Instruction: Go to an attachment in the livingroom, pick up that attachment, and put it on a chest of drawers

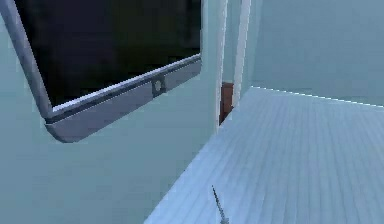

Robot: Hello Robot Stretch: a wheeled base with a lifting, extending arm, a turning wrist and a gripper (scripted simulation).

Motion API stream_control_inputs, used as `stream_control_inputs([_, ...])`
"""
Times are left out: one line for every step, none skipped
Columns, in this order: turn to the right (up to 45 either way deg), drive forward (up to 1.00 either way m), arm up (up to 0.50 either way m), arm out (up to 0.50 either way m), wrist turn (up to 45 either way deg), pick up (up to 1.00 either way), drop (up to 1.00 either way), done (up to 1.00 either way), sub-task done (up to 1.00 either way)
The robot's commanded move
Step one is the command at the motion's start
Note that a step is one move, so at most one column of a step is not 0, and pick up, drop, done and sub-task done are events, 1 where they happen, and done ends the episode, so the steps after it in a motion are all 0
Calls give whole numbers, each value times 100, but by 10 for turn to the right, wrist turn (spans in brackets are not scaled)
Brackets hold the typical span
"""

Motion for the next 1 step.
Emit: stream_control_inputs([0, 35, 0, 0, 0, 0, 0, 0, 0])
